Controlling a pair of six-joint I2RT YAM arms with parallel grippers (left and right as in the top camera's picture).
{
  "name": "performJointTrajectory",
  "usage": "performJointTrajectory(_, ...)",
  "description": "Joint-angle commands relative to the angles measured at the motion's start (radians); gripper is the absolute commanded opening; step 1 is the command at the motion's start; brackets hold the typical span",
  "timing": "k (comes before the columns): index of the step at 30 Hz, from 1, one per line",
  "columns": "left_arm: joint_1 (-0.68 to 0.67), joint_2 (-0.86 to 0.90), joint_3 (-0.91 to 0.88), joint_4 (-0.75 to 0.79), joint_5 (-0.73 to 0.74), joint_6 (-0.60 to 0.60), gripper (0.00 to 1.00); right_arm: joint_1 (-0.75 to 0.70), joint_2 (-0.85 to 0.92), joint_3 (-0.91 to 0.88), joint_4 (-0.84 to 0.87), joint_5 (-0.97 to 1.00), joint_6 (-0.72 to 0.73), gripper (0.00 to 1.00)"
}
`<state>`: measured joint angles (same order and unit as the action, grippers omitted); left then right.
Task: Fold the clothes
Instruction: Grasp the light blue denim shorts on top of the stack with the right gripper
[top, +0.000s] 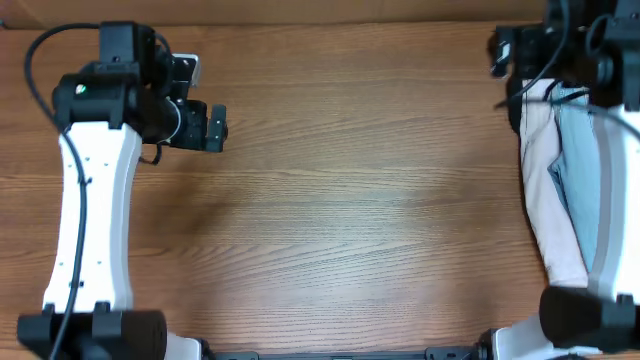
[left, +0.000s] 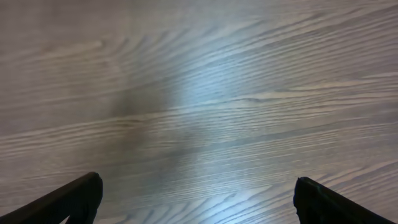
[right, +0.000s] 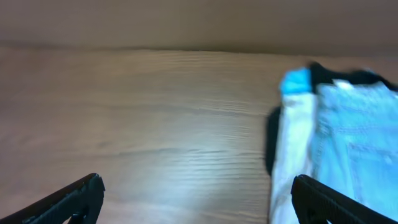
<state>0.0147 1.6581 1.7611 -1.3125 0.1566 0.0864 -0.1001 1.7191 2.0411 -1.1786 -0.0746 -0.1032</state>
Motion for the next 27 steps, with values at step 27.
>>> performJointTrajectory(27,-0.002,0.030,0.030,0.003,0.028,-0.042,0.99,-0.768,0.631,0.026,0.274,-0.140,0.227,1.00)
